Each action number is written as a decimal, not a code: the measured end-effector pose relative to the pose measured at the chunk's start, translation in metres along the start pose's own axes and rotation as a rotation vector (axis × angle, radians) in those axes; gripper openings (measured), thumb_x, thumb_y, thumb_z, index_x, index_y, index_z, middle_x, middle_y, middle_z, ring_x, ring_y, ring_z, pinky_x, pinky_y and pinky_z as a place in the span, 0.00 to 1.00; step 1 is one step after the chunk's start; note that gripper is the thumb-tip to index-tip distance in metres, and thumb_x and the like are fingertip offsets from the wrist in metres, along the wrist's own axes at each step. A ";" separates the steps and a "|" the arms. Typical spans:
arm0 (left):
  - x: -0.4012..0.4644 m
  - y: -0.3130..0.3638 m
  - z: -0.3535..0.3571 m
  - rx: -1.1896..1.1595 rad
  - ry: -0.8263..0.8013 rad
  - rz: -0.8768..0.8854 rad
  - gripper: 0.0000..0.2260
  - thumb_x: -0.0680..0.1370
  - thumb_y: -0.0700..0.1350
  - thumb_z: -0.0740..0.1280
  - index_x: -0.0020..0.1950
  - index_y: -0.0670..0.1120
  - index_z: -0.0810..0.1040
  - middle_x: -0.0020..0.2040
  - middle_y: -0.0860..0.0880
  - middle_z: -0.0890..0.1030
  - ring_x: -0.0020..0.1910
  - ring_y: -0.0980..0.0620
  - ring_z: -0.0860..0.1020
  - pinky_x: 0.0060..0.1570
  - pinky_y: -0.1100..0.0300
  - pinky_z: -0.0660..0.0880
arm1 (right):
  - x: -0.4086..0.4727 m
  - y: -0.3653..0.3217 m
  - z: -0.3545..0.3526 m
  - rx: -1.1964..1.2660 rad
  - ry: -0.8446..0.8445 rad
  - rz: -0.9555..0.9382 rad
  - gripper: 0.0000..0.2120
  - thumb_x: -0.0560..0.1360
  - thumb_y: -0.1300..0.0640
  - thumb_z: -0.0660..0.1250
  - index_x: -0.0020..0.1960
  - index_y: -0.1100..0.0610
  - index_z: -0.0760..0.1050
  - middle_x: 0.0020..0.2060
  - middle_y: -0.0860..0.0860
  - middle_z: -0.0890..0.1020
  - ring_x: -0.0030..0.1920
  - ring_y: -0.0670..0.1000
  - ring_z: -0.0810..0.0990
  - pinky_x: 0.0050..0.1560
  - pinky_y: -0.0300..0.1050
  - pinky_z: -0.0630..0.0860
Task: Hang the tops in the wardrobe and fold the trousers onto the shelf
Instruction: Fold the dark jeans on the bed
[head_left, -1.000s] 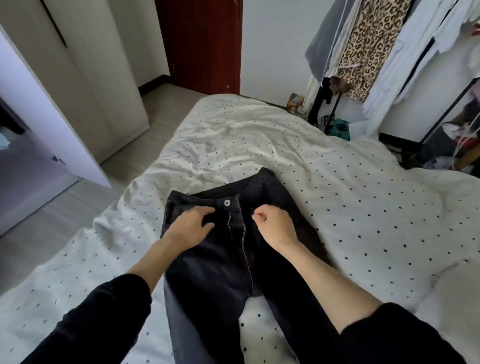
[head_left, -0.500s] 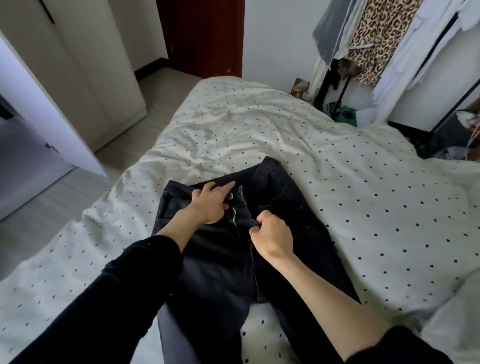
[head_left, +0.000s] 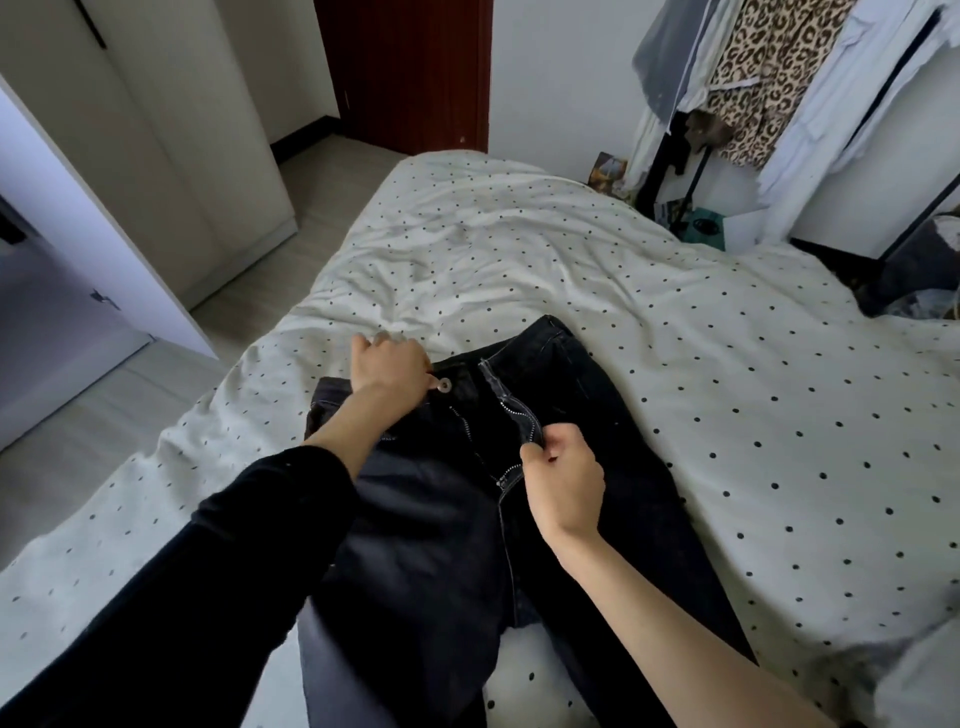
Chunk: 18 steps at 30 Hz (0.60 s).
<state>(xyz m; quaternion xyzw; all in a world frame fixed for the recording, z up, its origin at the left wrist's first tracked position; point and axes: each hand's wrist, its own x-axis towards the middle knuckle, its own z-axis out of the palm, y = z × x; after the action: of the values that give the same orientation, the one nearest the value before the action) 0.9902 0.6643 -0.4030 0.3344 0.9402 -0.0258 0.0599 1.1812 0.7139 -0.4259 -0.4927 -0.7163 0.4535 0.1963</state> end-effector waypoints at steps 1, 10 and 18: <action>0.002 0.007 0.003 -0.096 0.036 0.013 0.11 0.77 0.52 0.65 0.56 0.51 0.81 0.55 0.45 0.80 0.61 0.45 0.72 0.60 0.52 0.63 | -0.001 0.003 -0.001 -0.046 -0.043 -0.081 0.07 0.75 0.60 0.64 0.53 0.55 0.75 0.36 0.45 0.76 0.41 0.49 0.76 0.44 0.41 0.69; -0.009 0.000 0.007 -0.323 -0.044 -0.114 0.21 0.76 0.63 0.59 0.53 0.48 0.80 0.51 0.47 0.81 0.56 0.44 0.76 0.59 0.51 0.64 | -0.013 0.023 -0.003 -0.510 -0.504 -0.519 0.18 0.80 0.49 0.57 0.69 0.47 0.70 0.67 0.42 0.73 0.68 0.45 0.66 0.65 0.49 0.58; -0.016 0.020 0.020 -0.244 0.201 -0.014 0.10 0.77 0.44 0.64 0.57 0.48 0.79 0.54 0.46 0.80 0.61 0.46 0.70 0.56 0.53 0.56 | -0.026 0.031 -0.003 -0.758 -0.397 -0.735 0.26 0.75 0.43 0.48 0.64 0.51 0.75 0.64 0.45 0.77 0.68 0.52 0.71 0.52 0.58 0.72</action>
<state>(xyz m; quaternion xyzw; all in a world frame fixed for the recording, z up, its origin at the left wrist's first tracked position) 1.0173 0.6676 -0.4210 0.3188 0.9399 0.1219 0.0058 1.2115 0.6952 -0.4464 -0.1521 -0.9768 0.1501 0.0123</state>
